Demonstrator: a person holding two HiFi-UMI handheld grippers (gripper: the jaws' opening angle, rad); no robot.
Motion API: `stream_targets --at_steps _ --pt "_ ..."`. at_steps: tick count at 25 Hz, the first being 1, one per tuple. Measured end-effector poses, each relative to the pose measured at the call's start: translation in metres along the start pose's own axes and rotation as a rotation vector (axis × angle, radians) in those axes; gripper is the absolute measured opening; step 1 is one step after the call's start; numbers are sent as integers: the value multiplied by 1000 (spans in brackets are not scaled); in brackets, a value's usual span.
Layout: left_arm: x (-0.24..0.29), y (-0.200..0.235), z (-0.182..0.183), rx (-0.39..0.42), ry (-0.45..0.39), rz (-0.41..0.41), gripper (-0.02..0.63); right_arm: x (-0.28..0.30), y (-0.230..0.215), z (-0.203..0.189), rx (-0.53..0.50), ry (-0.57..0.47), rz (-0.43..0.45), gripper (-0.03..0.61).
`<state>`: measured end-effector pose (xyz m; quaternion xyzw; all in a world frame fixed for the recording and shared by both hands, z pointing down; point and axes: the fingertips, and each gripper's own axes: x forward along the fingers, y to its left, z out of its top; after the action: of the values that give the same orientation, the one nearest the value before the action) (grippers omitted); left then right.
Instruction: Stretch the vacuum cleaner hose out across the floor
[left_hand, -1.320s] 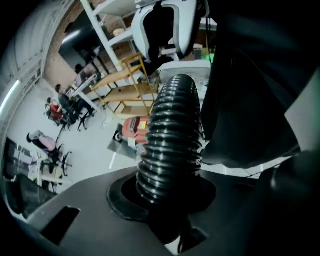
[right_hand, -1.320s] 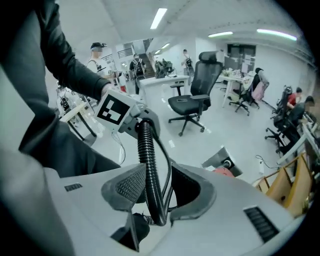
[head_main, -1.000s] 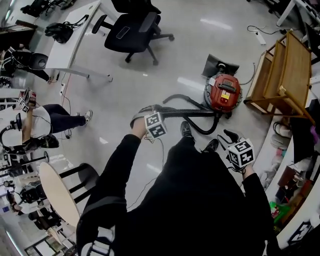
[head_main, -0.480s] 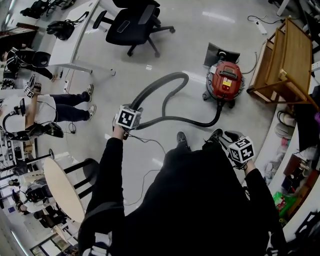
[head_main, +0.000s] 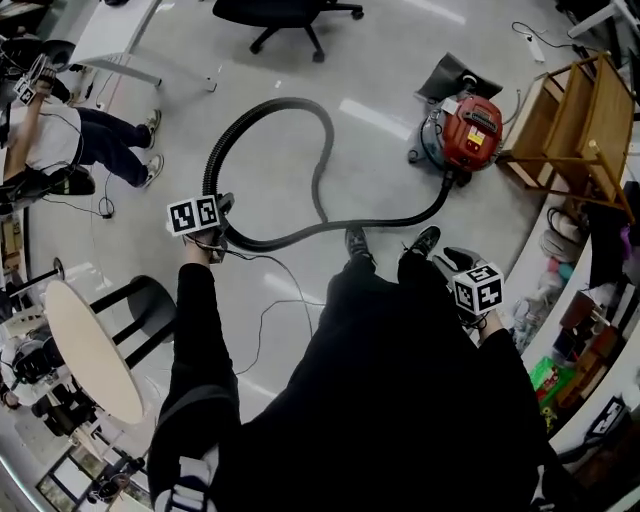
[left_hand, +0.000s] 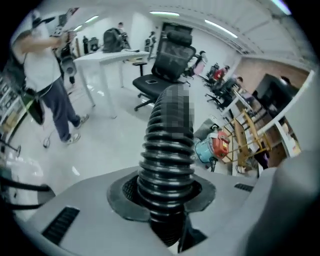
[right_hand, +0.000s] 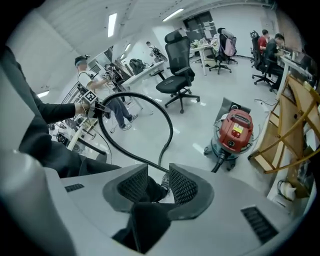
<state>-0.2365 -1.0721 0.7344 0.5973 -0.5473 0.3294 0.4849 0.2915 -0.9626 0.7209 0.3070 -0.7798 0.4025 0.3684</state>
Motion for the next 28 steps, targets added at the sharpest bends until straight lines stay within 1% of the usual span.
stream_targets --at_steps 3,5,6,9,12,14,16,18,22,25,28 --pt "-1 33 -31 -165 -19 -8 129 15 41 1 -98 32 38 140" --pt "-5 40 -44 -260 -51 -23 129 18 57 3 -161 39 60 140" --pt "-8 42 -49 -303 -72 -32 129 18 60 4 -176 39 65 140" --pt "-23 41 -60 -410 -130 -47 129 12 63 1 -177 24 61 140" --pt "-49 32 -78 -480 -175 -43 129 -7 66 -8 -170 -17 55 140" --pt "-70 20 -89 -526 -213 -48 129 -19 64 -26 -142 -55 59 140" --pt "-92 -3 -105 -572 -245 -65 130 -32 61 -53 -96 -88 75 140" --pt "-108 -29 -126 -581 -263 -77 130 -41 57 -85 -60 -110 90 137" --pt "-122 -86 -176 -549 -260 -87 130 -46 57 -140 -20 -171 132 120" --pt "-120 -121 -211 -564 -238 -115 130 -44 71 -169 5 -175 173 113" --pt "-122 -140 -235 -558 -211 -139 130 -47 92 -190 21 -175 183 109"
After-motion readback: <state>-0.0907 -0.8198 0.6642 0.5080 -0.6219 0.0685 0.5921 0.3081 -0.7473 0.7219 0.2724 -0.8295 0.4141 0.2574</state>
